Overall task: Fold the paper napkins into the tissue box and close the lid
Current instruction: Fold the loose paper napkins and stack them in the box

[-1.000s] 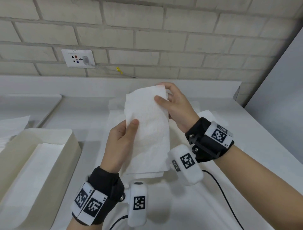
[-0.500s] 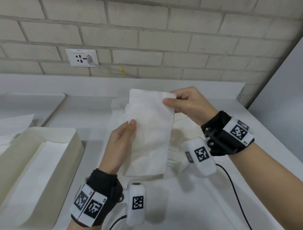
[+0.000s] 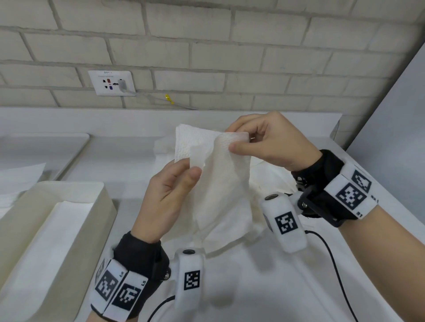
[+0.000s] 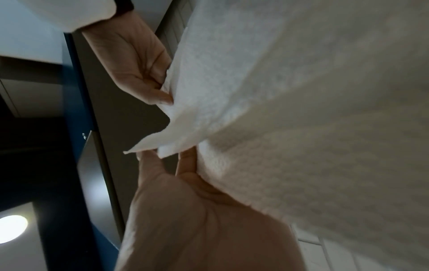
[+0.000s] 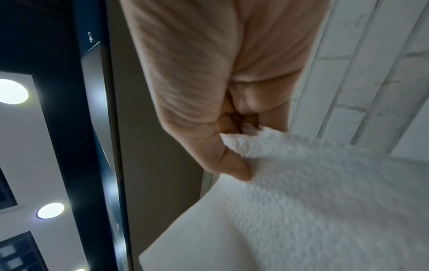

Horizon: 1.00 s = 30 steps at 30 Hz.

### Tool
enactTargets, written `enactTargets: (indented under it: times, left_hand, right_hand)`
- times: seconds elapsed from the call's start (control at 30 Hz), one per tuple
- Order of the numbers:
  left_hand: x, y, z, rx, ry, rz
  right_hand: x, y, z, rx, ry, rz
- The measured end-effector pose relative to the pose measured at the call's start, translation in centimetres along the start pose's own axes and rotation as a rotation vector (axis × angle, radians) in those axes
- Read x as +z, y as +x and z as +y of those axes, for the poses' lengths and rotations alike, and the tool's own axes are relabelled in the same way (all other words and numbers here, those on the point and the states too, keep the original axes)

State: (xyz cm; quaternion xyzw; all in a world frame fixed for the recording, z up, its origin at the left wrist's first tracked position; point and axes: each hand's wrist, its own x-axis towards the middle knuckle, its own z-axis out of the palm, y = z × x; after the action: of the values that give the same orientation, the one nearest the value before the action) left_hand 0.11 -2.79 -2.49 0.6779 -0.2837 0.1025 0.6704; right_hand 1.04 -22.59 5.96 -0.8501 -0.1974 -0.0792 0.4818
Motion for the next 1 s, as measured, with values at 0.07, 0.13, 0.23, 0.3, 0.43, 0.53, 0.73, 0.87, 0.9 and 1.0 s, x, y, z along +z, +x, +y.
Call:
enactTargets:
  times: [0.07,0.13,0.23,0.3,0.43,0.53,0.73,0.87,0.9,1.0]
  left_hand:
    - [0.3,0.0,0.2,-0.002,0.037,0.012]
    - [0.5,-0.1,0.1,-0.008,0.073,0.038]
    - [1.0,-0.1,0.0,-0.029,0.077,0.087]
    - [1.4,-0.1,0.0,-0.061,0.057,0.171]
    - [1.7,0.1,0.4,-0.106,-0.035,0.281]
    - [1.9,-0.1,0.5,-0.142,-0.057,0.297]
    - [2.5,-0.6,0.2,-0.098,0.059,0.287]
    - [2.1,-0.5,-0.2,-0.12,0.024,0.321]
    - [2.0,-0.5,-0.1,-0.131,0.003,0.331]
    - [1.3,-0.5,-0.1,-0.182,-0.053,0.339]
  right_hand:
    - [0.2,-0.1,-0.3,0.0,0.013,0.037]
    - [0.3,-0.1,-0.3,0.001,0.029,0.049]
    - [0.6,-0.2,-0.2,0.01,0.043,0.098]
    - [1.0,-0.2,0.2,0.043,0.105,0.14]
    - [1.9,-0.7,0.9,0.207,0.323,0.137]
    - [2.9,-0.6,1.1,0.262,0.37,0.229]
    - [4.4,0.1,1.2,0.251,0.396,0.366]
    - [5.5,0.1,1.3,0.242,0.291,0.379]
    - [5.8,-0.1,1.6,0.259,0.257,0.355]
    - [6.4,-1.1,2.3,0.374,0.321,0.066]
